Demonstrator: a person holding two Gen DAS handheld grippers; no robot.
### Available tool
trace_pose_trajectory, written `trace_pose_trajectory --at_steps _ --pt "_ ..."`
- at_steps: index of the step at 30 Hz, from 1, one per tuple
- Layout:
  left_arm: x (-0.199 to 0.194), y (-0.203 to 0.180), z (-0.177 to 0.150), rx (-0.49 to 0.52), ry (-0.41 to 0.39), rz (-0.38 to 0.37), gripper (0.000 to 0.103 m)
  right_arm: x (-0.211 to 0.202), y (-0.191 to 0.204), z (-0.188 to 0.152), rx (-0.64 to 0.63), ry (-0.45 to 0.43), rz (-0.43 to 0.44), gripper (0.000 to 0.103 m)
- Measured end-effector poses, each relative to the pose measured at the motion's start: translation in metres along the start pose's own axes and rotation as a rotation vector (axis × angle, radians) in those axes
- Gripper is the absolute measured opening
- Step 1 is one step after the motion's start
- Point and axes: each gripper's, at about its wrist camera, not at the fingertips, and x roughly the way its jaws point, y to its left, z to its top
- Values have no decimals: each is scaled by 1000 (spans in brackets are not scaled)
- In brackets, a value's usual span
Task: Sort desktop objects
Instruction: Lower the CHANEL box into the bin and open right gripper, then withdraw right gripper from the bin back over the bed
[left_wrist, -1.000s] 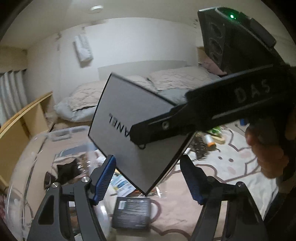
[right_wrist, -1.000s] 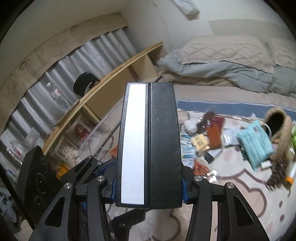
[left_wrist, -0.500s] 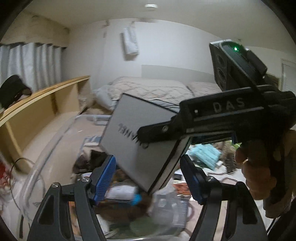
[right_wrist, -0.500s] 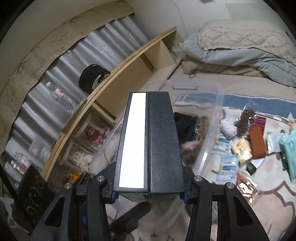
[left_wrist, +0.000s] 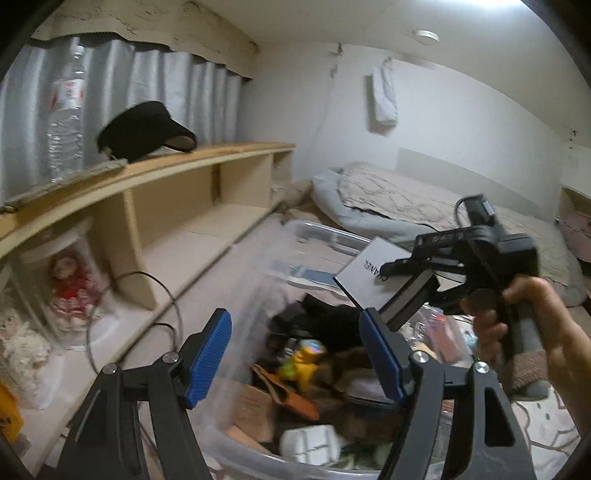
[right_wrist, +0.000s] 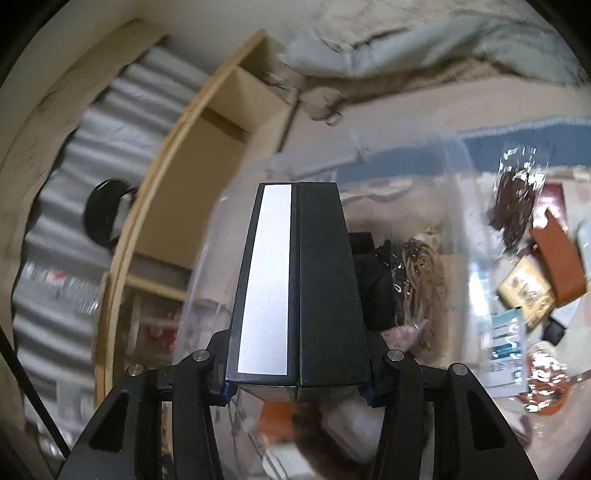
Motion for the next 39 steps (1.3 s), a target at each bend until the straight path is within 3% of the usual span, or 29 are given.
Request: trace_pose_trajectory --at_steps 7,8,9,10,15,17,19,22,30,39 --pt "5 5 4 -4 -11 -12 72 46 14 11 63 2 86 53" --pt "6 5 4 3 -10 -9 72 49 16 11 60 -10 94 60" --pt "7 4 5 11 -10 -5 72 50 20 11 43 -28 84 83" --pt "8 3 5 22 -12 0 72 47 25 12 21 -47 62 96" --pt "11 1 3 39 -11 2 72 30 43 19 -141 -86 -49 95" --pt "11 1 3 38 -8 -1 72 23 45 18 -192 -82 -65 81" --pt "9 0 2 40 -11 2 72 20 45 17 -232 -60 -102 60" --pt "5 1 3 37 -16 2 72 19 42 11 -276 -24 -116 44" --pt "-1 -4 6 28 -17 6 72 -3 53 -19 -435 -13 -112 28" --pt "-12 -21 9 54 -4 12 72 -59 61 -50 -558 -96 -64 28"
